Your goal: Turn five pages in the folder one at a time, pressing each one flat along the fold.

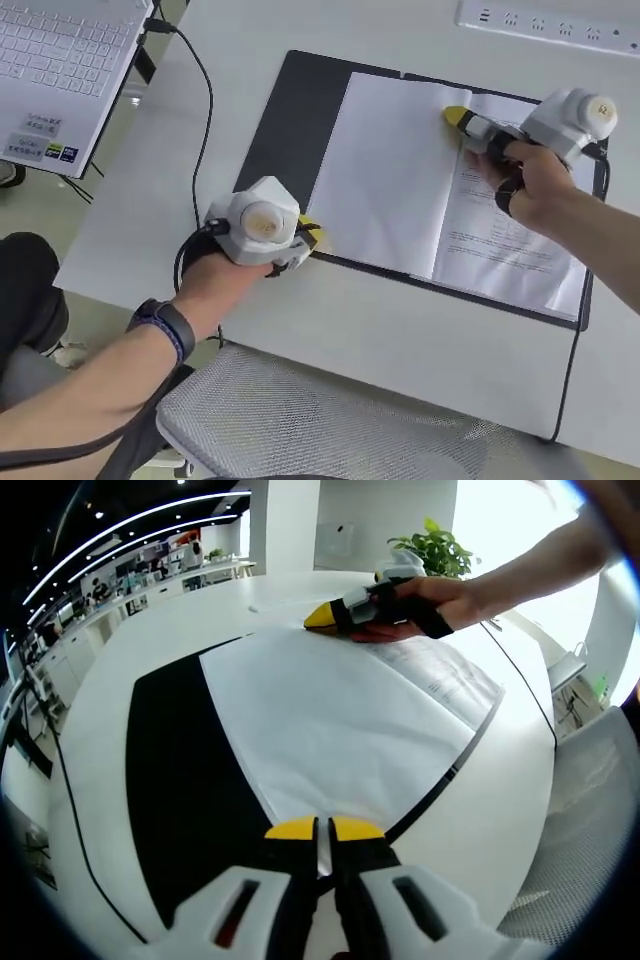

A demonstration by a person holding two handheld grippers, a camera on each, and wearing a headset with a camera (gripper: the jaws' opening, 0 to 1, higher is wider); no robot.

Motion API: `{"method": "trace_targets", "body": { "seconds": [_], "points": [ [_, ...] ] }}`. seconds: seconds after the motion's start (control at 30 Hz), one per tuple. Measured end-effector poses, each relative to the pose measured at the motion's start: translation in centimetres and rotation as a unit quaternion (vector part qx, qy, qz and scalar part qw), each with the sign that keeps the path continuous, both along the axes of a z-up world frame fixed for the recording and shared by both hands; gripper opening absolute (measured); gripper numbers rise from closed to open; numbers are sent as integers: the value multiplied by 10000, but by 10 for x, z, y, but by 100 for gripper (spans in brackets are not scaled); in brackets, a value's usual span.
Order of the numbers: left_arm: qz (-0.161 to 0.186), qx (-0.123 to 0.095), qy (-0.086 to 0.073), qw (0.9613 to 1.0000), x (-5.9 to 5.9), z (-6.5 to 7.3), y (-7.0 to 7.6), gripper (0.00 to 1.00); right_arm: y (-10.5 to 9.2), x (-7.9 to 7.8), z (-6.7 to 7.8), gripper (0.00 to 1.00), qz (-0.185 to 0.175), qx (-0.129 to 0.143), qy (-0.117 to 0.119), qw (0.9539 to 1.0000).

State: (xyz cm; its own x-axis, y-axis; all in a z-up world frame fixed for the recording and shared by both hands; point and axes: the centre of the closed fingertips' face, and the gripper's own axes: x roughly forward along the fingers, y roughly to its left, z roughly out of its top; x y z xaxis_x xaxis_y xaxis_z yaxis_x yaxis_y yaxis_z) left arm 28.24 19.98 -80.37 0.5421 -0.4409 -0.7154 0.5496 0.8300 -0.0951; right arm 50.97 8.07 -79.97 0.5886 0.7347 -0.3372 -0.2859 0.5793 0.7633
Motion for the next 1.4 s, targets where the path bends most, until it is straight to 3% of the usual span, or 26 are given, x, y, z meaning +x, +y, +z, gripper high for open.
{"method": "trace_targets", "body": {
  "seconds": [0.33, 0.57, 0.97, 1.23, 1.4],
  "points": [
    [66, -42, 16, 10000, 3, -4, 3, 1, -9, 38, -4, 0, -353, 14, -33, 9994],
    [56, -29, 11, 10000, 3, -4, 2, 1, -10, 41, -5, 0, -360, -12, -95, 9993],
    [55, -28, 2, 10000, 8, -17, 5, 2, -8, 16, -8, 0, 84, -53, -99, 9999],
    [32, -21, -19, 10000, 7, -17, 5, 3, 0, -27, 5, 0, 359, -3, -111, 9993],
    [20, 1, -32, 10000, 6, -16, 5, 3, -1, -38, 0, 0, 466, -13, -124, 9988]
  ]
}}
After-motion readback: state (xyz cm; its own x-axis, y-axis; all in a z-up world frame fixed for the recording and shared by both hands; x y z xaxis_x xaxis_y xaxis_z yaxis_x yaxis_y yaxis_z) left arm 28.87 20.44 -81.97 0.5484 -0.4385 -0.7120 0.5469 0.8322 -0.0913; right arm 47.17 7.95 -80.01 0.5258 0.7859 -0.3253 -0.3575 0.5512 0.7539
